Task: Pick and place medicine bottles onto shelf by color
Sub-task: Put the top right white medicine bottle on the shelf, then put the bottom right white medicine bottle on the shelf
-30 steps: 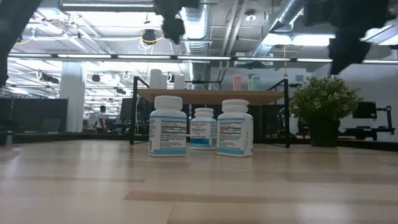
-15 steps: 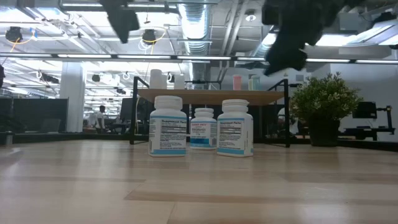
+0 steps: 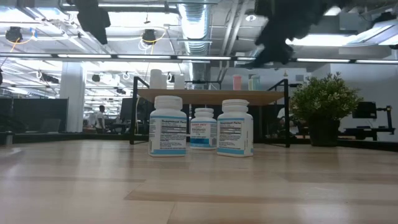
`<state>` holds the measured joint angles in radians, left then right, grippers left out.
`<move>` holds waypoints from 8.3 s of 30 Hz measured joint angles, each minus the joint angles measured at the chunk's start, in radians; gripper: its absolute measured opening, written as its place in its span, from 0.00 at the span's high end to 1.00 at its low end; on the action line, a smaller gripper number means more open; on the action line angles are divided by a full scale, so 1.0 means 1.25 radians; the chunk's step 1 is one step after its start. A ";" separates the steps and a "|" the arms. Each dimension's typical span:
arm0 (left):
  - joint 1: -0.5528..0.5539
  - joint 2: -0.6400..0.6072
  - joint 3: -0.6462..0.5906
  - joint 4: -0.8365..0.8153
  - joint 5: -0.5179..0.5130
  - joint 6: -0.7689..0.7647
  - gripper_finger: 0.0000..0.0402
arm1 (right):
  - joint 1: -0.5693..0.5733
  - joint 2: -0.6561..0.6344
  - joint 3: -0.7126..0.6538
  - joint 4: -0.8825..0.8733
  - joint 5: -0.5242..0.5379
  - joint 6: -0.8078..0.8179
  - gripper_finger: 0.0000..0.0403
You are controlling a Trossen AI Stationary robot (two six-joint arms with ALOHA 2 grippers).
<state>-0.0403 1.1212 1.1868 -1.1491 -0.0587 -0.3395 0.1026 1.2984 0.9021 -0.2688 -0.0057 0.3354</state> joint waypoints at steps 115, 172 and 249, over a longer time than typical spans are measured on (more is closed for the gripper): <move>-0.220 -0.048 -0.001 0.050 -0.318 -0.078 0.40 | 0.129 0.338 0.273 -0.267 0.216 0.259 0.23; -0.219 -0.049 -0.001 0.029 -0.320 -0.079 0.40 | 0.036 0.418 0.242 -0.082 0.063 -0.066 0.32; -0.219 -0.049 -0.001 0.032 -0.321 -0.070 0.40 | -0.489 0.631 1.004 -0.582 0.007 -0.424 0.39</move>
<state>-0.3138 1.0599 1.1858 -1.1088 -0.4599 -0.4271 -0.5089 2.0872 2.1571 -0.9962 0.0036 -0.1950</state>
